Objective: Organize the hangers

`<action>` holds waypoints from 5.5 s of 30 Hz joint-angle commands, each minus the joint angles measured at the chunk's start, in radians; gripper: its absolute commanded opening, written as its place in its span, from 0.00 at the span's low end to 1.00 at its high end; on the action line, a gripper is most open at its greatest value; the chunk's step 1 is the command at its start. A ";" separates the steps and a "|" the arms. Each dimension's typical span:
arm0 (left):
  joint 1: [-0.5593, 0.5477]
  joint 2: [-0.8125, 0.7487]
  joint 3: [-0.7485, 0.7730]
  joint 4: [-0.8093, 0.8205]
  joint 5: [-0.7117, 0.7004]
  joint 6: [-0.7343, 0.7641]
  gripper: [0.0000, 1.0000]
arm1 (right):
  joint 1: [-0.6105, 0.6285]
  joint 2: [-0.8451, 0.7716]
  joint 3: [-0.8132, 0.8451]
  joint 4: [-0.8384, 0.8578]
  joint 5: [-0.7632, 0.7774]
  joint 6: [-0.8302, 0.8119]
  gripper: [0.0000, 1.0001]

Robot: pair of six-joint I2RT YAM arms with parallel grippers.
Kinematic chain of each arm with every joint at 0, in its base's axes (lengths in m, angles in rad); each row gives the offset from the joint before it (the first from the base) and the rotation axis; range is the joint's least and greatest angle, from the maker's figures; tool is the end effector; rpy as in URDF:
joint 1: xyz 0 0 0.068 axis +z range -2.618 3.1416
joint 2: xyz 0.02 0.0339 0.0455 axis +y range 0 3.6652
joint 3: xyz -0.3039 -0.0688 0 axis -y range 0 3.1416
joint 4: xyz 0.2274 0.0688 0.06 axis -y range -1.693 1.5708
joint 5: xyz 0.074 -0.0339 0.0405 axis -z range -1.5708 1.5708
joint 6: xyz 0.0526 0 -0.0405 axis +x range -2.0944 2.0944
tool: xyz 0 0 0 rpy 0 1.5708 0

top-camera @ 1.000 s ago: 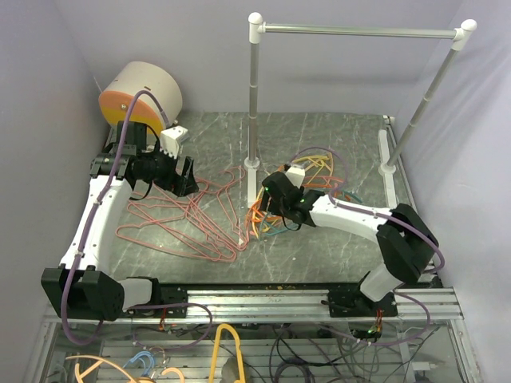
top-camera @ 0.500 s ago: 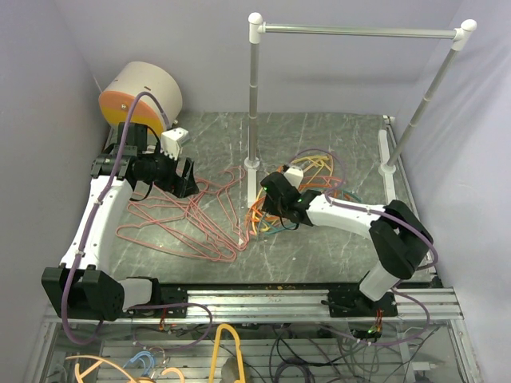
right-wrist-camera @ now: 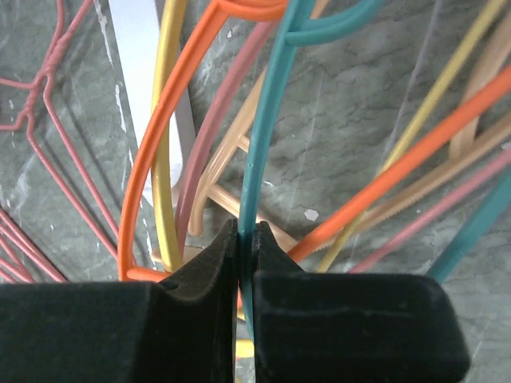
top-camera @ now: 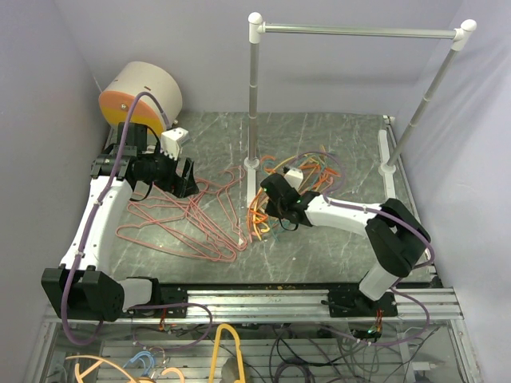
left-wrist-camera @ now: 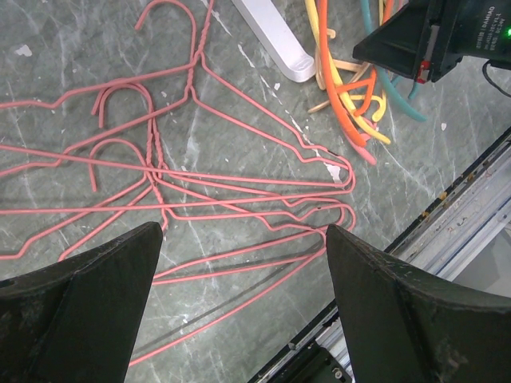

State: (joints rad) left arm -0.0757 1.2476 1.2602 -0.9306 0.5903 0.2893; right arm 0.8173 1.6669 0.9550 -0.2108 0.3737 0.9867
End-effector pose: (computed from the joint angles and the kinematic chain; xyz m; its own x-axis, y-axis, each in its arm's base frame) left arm 0.2188 -0.0460 0.3710 -0.6451 0.2866 -0.7083 0.6093 0.7523 -0.2505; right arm 0.2430 0.2310 0.2148 -0.7414 0.3448 -0.5757 0.1638 0.9249 0.3431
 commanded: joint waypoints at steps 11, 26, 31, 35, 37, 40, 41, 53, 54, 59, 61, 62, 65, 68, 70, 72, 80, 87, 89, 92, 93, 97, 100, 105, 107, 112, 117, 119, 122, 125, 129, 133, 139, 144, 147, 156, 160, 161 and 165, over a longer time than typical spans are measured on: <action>-0.006 -0.012 0.011 0.005 0.043 0.023 0.95 | 0.006 -0.333 -0.022 -0.326 0.115 0.079 0.00; -0.006 -0.055 0.037 -0.036 0.034 0.026 0.95 | -0.132 -0.964 0.036 -0.044 -0.372 -0.344 0.00; -0.006 -0.077 0.040 -0.030 0.024 0.030 0.95 | -0.170 -0.861 0.063 0.117 -0.590 -0.325 0.00; -0.006 -0.115 0.028 -0.024 0.004 0.032 0.95 | -0.398 -0.770 -0.007 0.429 -0.948 -0.149 0.00; -0.006 -0.131 0.025 -0.022 -0.005 0.035 0.95 | -0.543 -0.730 -0.070 0.656 -1.119 0.043 0.00; -0.006 -0.139 0.024 -0.019 -0.020 0.037 0.95 | -0.693 -0.669 -0.102 0.917 -1.284 0.277 0.00; -0.006 -0.141 0.023 -0.017 -0.025 0.036 0.95 | -0.723 -0.652 -0.096 0.961 -1.311 0.317 0.00; -0.006 -0.146 0.007 -0.002 -0.040 0.037 0.95 | -0.830 -0.534 0.012 1.309 -1.428 0.541 0.00; -0.006 -0.142 0.007 -0.003 -0.040 0.037 0.95 | -0.846 -0.515 0.010 1.351 -1.426 0.585 0.00; -0.006 -0.133 0.010 -0.004 -0.034 0.035 0.95 | -0.913 -0.295 -0.037 1.970 -1.288 1.101 0.00; -0.006 -0.134 0.011 -0.005 -0.034 0.034 0.95 | -0.920 -0.239 -0.027 2.033 -1.259 1.181 0.00; -0.006 -0.135 0.010 -0.005 -0.033 0.034 0.95 | -0.921 -0.235 -0.022 2.026 -1.256 1.171 0.00; -0.006 -0.139 0.005 -0.002 -0.039 0.033 0.95 | -0.923 -0.222 0.027 2.017 -1.263 1.156 0.00; -0.006 -0.143 -0.002 0.002 -0.042 0.033 0.95 | -0.925 -0.208 0.055 2.000 -1.261 1.148 0.00; -0.006 -0.144 -0.002 0.003 -0.043 0.032 0.95 | -0.925 -0.192 0.086 2.029 -1.256 1.173 0.00; -0.006 -0.141 -0.002 0.003 -0.046 0.031 0.95 | -0.925 -0.195 0.087 2.026 -1.259 1.166 0.00; -0.006 -0.134 -0.004 0.008 -0.046 0.025 0.95 | -0.931 -0.109 0.114 2.031 -1.226 1.197 0.00; -0.006 -0.130 -0.004 0.010 -0.046 0.023 0.95 | -0.931 -0.043 0.234 2.020 -1.210 1.208 0.00; -0.006 -0.129 -0.004 0.007 -0.042 0.025 0.95 | -0.931 -0.025 0.257 2.016 -1.204 1.214 0.00; -0.006 -0.135 -0.005 0.009 -0.042 0.024 0.95 | -0.931 0.002 0.277 2.031 -1.193 1.232 0.00; -0.006 -0.137 -0.005 0.009 -0.045 0.024 0.95 | -0.931 0.005 0.278 2.024 -1.194 1.228 0.00; -0.006 -0.134 -0.008 0.011 -0.049 0.024 0.95 | -0.929 0.018 0.286 1.989 -1.191 1.218 0.00; -0.006 -0.128 -0.007 0.012 -0.049 0.024 0.95 | -0.928 0.044 0.282 1.977 -1.190 1.223 0.00; -0.006 -0.126 -0.008 0.013 -0.053 0.023 0.95 | -0.928 0.068 0.251 1.987 -1.184 1.230 0.00; -0.005 -0.126 -0.011 0.014 -0.054 0.023 0.95 | -0.929 0.065 0.236 1.972 -1.187 1.219 0.00; -0.004 -0.124 -0.012 0.013 -0.059 0.023 0.95 | -0.928 0.068 0.225 1.999 -1.195 1.231 0.15; -0.004 -0.128 -0.008 0.002 -0.062 0.028 0.95 | -0.931 -0.135 0.094 1.822 -1.265 1.044 0.96; -0.005 -0.127 -0.002 -0.015 -0.034 0.045 0.95 | -0.931 -0.302 -0.016 1.549 -1.287 0.816 1.00; -0.005 -0.115 0.011 -0.063 0.034 0.082 0.95 | -0.929 -0.546 -0.033 0.924 -1.239 0.353 1.00; -0.006 -0.104 0.021 -0.086 0.078 0.103 0.95 | -0.924 -0.736 -0.012 0.452 -1.113 0.026 1.00; -0.005 -0.097 0.020 -0.103 0.106 0.124 0.95 | -0.921 -0.911 -0.121 0.142 -1.016 -0.102 1.00; -0.005 -0.105 0.006 -0.128 0.144 0.155 0.95 | -0.907 -0.972 -0.287 0.006 -0.988 -0.134 1.00; -0.005 -0.106 -0.004 -0.109 0.139 0.131 0.95 | -0.664 -0.786 -0.214 -0.042 -0.711 -0.187 0.94; -0.004 -0.091 0.016 -0.104 0.113 0.108 0.95 | -0.244 -0.437 0.011 -0.148 -0.330 -0.179 0.92; -0.004 -0.094 0.024 -0.113 0.103 0.110 0.95 | -0.157 -0.330 0.017 -0.075 -0.252 -0.138 0.91; -0.004 -0.086 0.028 -0.273 0.121 0.235 0.92 | -0.117 -0.030 0.177 -0.009 -0.223 -0.105 0.84; -0.004 -0.107 0.017 -0.253 0.125 0.215 0.93 | -0.116 0.058 0.259 0.007 -0.219 -0.112 0.75; -0.004 -0.108 0.016 -0.251 0.129 0.214 0.93 | -0.115 0.077 0.277 0.004 -0.223 -0.114 0.71; -0.004 -0.107 0.010 -0.243 0.131 0.211 0.92 | -0.112 0.143 0.325 -0.006 -0.229 -0.108 0.70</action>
State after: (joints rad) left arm -0.0757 1.1538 1.2724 -1.1625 0.6933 0.4866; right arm 0.6983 1.7580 1.2369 -0.2264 0.1184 0.8749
